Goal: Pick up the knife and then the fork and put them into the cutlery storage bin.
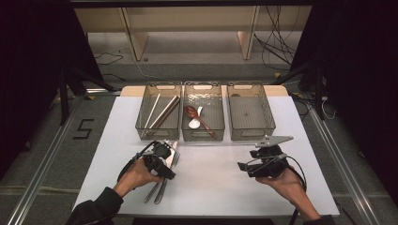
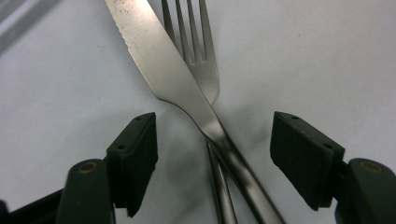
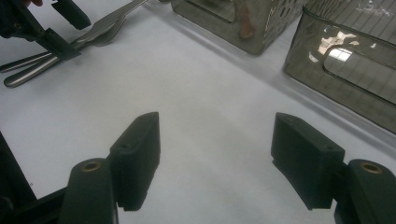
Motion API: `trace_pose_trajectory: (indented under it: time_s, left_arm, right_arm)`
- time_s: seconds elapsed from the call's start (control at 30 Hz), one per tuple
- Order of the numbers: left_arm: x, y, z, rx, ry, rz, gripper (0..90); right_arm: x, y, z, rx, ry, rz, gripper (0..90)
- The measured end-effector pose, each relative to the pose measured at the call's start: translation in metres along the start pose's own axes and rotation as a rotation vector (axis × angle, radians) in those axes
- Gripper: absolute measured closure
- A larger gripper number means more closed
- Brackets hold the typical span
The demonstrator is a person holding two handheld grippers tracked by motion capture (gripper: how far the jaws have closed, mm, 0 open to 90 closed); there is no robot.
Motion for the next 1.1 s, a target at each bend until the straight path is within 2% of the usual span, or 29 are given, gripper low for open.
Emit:
trace_pose_trajectory:
  time_s: [0.13, 0.37, 0.43, 0.57, 0.67, 0.77, 1.1]
  left_arm:
    - [0.002, 0.0, 0.0, -0.001, -0.011, -0.02, 36.2]
    - [0.003, -0.002, -0.002, -0.029, 0.021, -0.04, 45.8]
    - [0.002, -0.002, -0.003, -0.027, 0.029, -0.057, 49.1]
    - [0.003, -0.003, -0.003, -0.021, 0.022, -0.059, 52.0]
    - [0.002, -0.004, -0.001, -0.021, 0.023, -0.068, 58.4]
    - [-0.001, -0.004, -0.001, -0.014, 0.011, -0.064, 63.4]
    - [-0.013, -0.005, 0.001, -0.005, -0.028, -0.007, 79.4]
  right_arm:
    - [0.0, 0.001, -0.001, -0.003, -0.002, 0.007, 33.8]
    - [0.0, 0.001, 0.0, -0.002, -0.004, 0.008, 34.0]
    - [-0.001, 0.001, -0.001, -0.004, -0.001, 0.016, 34.0]
    - [0.0, 0.001, -0.001, -0.005, -0.004, 0.025, 34.3]
    - [0.001, 0.002, 0.0, -0.001, -0.008, 0.022, 34.7]
    - [0.001, 0.002, 0.0, -0.002, -0.01, 0.025, 34.7]
    - [0.001, 0.002, 0.0, -0.001, -0.009, 0.029, 35.1]
Point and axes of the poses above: each handheld gripper's, and its own axes: z roughly backward along the jaws, y roughly out of its top, x roughly to its right, the point moved 4 cm from there along -z, roughly forward along the jaws, and after that the axes turned 7 degrees about z, right-handed, at the moved point
